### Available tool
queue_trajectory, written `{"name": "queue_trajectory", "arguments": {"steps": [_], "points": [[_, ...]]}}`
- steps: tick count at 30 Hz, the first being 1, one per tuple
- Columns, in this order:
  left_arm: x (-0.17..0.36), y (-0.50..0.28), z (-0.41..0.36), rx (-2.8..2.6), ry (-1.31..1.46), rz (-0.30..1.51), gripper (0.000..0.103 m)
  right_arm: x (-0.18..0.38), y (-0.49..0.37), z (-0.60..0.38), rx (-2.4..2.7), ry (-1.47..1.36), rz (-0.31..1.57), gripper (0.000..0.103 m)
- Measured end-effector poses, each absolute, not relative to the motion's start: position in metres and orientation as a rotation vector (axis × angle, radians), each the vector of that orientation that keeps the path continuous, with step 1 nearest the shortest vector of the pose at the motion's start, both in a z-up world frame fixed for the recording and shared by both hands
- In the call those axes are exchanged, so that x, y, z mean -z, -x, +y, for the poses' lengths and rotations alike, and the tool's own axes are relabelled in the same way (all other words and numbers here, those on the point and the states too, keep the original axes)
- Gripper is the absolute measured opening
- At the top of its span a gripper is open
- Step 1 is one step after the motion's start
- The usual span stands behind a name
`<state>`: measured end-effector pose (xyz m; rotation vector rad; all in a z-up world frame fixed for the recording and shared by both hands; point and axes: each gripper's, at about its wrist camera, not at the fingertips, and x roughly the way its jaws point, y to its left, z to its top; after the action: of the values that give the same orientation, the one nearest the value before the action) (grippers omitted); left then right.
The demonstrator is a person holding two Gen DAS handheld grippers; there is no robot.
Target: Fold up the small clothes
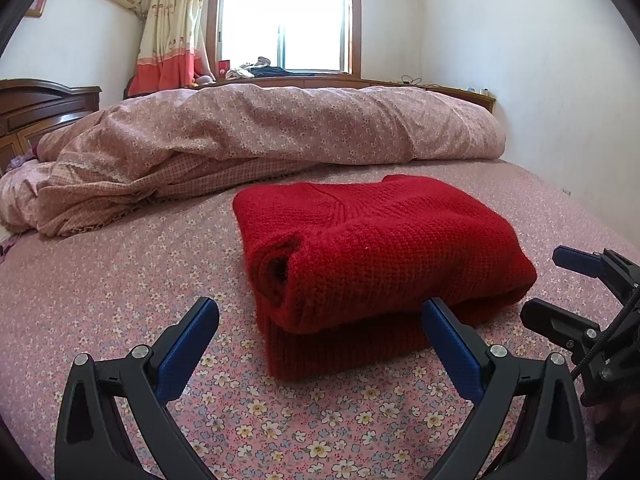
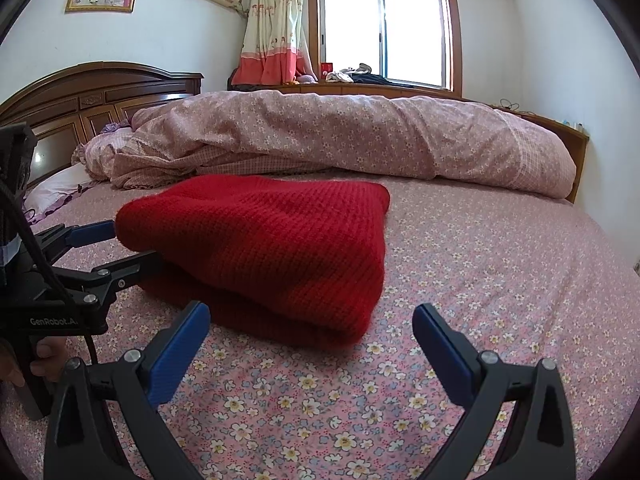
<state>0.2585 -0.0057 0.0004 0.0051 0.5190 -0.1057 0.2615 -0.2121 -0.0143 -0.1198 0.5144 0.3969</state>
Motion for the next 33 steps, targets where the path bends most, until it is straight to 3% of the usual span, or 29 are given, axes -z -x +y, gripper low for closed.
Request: {"name": "queue_trajectory", "arguments": {"steps": [33], "points": [[0.0010, -0.2576, -0.0099, 0.100, -0.035, 0.524, 0.098, 0.0160, -0.2605, -0.2094, -0.402, 0.126, 0.522, 0.103]]}}
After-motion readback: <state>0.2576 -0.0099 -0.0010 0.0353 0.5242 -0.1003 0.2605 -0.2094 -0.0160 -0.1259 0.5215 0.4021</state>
